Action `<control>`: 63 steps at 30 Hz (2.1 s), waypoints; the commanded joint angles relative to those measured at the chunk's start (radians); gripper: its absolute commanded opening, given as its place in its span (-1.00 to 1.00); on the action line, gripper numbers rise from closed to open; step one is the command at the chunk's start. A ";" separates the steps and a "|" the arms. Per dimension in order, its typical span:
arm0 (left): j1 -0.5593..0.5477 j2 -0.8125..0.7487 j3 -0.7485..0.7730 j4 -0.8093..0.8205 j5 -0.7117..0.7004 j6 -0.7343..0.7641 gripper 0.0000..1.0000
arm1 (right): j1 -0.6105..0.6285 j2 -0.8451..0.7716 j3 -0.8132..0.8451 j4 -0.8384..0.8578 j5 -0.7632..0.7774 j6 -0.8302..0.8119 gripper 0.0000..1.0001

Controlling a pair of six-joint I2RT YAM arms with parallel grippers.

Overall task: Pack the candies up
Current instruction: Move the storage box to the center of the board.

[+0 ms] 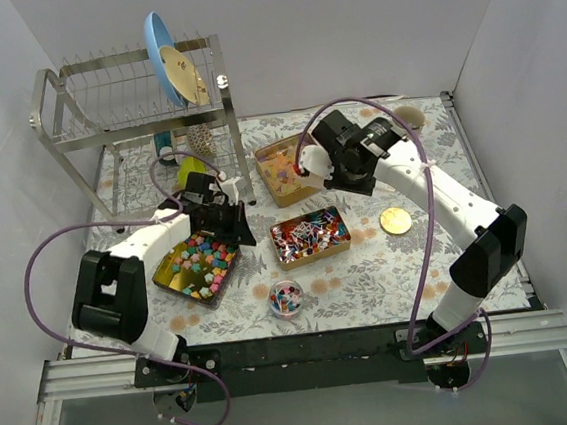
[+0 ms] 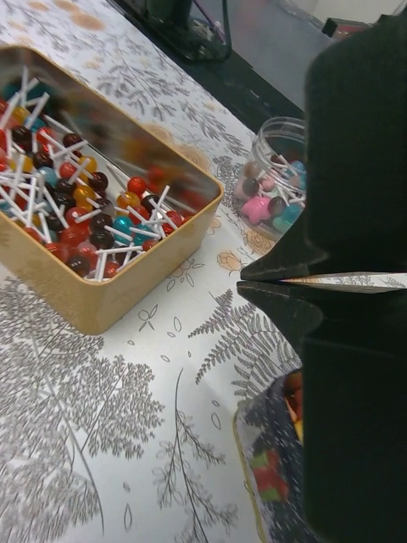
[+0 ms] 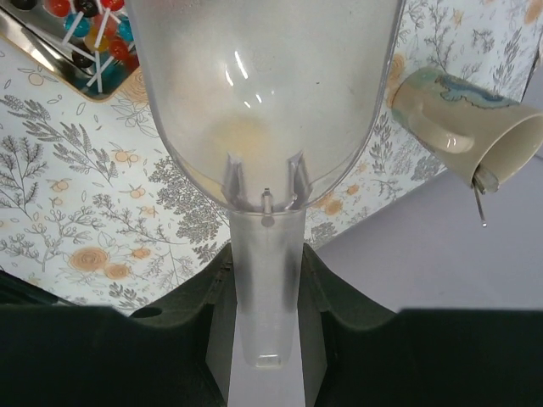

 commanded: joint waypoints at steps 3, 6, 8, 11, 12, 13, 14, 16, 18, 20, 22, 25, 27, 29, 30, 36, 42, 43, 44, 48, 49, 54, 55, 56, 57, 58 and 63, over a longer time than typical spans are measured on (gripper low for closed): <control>-0.073 0.156 0.102 0.001 -0.043 0.022 -1.00 | -0.113 -0.027 0.109 0.046 -0.037 0.060 -0.97; -0.118 0.245 0.180 0.004 -0.048 0.013 -1.00 | -0.153 -0.011 0.140 0.049 -0.036 0.061 -0.97; -0.157 0.288 0.246 0.012 -0.040 0.005 -1.00 | -0.177 -0.010 0.142 0.052 -0.039 0.060 -0.97; -0.220 0.370 0.340 0.012 -0.040 0.002 -1.00 | -0.205 -0.014 0.120 0.052 -0.040 0.048 -0.97; -0.236 0.393 0.369 0.008 -0.037 0.002 -1.00 | -0.213 -0.019 0.113 0.055 -0.030 0.042 -0.97; -0.263 0.438 0.395 0.000 -0.030 -0.001 -1.00 | -0.217 -0.021 0.108 0.056 -0.023 0.037 -0.97; -0.276 0.468 0.459 -0.002 -0.010 -0.004 -1.00 | -0.233 -0.019 0.105 0.056 -0.020 0.035 -0.97; -0.303 0.521 0.525 -0.003 0.024 -0.022 -1.00 | -0.246 -0.022 0.097 0.056 -0.014 0.032 -0.97; -0.322 0.627 0.656 -0.012 0.059 -0.036 -1.00 | -0.266 -0.033 0.080 0.057 -0.019 0.032 -0.97; -0.352 0.721 0.754 -0.031 0.069 -0.038 -1.00 | -0.282 -0.039 0.067 0.056 -0.019 0.029 -0.97; -0.378 0.761 0.852 -0.034 0.066 -0.035 -1.00 | -0.292 -0.047 0.054 0.056 -0.025 0.026 -0.97; -0.394 0.775 0.880 -0.034 0.038 -0.038 -0.83 | -0.308 -0.045 0.060 0.053 -0.039 0.022 -0.97; -0.394 0.738 0.866 -0.046 0.018 -0.026 -0.61 | -0.319 -0.038 0.071 0.053 -0.048 0.022 -0.97; -0.394 0.692 0.836 -0.061 -0.005 0.008 -0.38 | -0.325 -0.031 0.097 0.053 -0.054 0.023 -0.97; -0.394 0.669 0.829 -0.066 -0.016 0.051 -0.32 | -0.325 -0.021 0.103 0.052 -0.055 0.025 -0.97; -0.377 0.502 0.782 -0.008 -0.076 0.198 -0.05 | -0.340 0.016 0.155 0.047 -0.075 0.025 -0.97; -0.375 0.578 0.904 -0.048 -0.235 0.367 -0.01 | -0.343 0.045 0.191 0.038 -0.086 0.028 -0.97; -0.374 0.597 0.923 -0.066 -0.262 0.379 -0.01 | -0.343 0.047 0.192 0.037 -0.086 0.026 -0.97; -0.374 0.636 0.941 -0.075 -0.281 0.398 -0.01 | -0.343 0.047 0.192 0.038 -0.085 0.026 -0.97; -0.365 0.703 1.007 -0.088 -0.368 0.432 0.00 | -0.343 0.038 0.180 0.038 -0.082 0.026 -0.97; -0.362 0.712 1.012 -0.075 -0.381 0.438 0.01 | -0.343 0.036 0.174 0.038 -0.082 0.028 -0.97; -0.355 0.749 1.021 -0.071 -0.418 0.471 0.01 | -0.345 0.025 0.157 0.035 -0.082 0.028 -0.97; -0.355 0.749 1.015 -0.074 -0.422 0.475 -0.01 | -0.345 0.022 0.154 0.033 -0.083 0.026 -0.97; -0.355 0.747 1.007 -0.078 -0.418 0.478 -0.02 | -0.345 0.022 0.151 0.033 -0.085 0.026 -0.97; -0.354 0.743 0.994 -0.080 -0.413 0.482 -0.03 | -0.345 0.022 0.151 0.033 -0.086 0.026 -0.97; -0.355 0.726 0.962 -0.080 -0.409 0.484 -0.06 | -0.346 0.022 0.151 0.035 -0.086 0.026 -0.97; -0.355 0.648 0.831 -0.063 -0.352 0.493 -0.49 | -0.349 0.030 0.157 0.033 -0.086 0.023 -0.97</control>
